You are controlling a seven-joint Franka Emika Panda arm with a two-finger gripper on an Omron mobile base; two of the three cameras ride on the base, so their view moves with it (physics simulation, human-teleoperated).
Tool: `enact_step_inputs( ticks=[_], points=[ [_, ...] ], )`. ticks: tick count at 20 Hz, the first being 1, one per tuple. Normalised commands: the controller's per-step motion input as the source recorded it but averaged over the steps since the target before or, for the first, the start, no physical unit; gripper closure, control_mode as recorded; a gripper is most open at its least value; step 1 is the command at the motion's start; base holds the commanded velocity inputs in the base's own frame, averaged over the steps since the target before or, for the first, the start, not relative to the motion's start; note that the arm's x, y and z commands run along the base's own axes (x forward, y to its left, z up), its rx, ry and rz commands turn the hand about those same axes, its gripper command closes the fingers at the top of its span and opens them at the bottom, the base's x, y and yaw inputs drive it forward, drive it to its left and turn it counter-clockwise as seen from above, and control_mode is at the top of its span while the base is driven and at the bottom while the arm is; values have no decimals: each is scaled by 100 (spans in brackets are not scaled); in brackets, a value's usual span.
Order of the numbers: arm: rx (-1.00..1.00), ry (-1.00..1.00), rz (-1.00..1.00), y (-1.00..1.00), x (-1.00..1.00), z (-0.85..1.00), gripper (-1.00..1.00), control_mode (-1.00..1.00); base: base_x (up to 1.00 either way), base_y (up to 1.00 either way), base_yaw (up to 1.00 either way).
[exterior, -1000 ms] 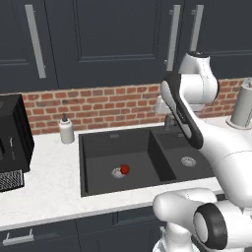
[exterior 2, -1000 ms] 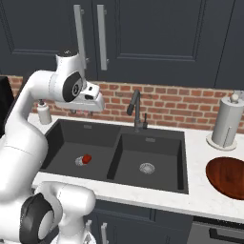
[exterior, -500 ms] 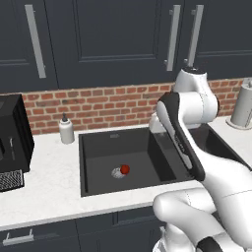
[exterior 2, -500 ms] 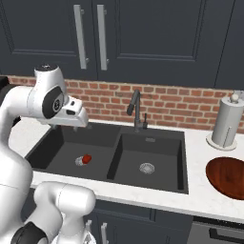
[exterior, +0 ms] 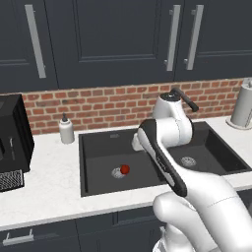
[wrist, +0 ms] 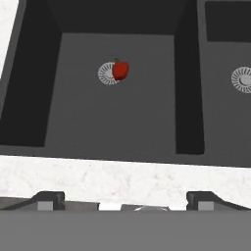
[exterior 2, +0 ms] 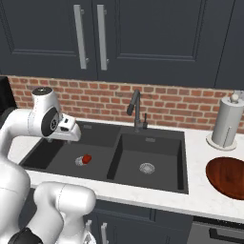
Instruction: Pick the bell pepper from the sink and place it in the bowl. Then pick the bowl and place it in the microwave. Then close the microwave door and press the start button.
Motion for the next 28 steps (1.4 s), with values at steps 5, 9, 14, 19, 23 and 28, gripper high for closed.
enact_step_inputs(
  ticks=[5,9,14,19,23,28],
  points=[
    [-5,5,0,14,52,-63,-100,-100,0,0,0],
    [-3,7,0,9,64,-47,-100,-100,0,0,0],
    [0,13,0,10,64,-30,-100,-100,0,0,0],
    [0,4,0,4,58,-28,-100,-100,0,0,0],
    [0,1,0,16,52,-31,-100,-100,0,0,0],
    [-3,2,0,20,49,-35,-100,-100,0,0,0]
  ],
)
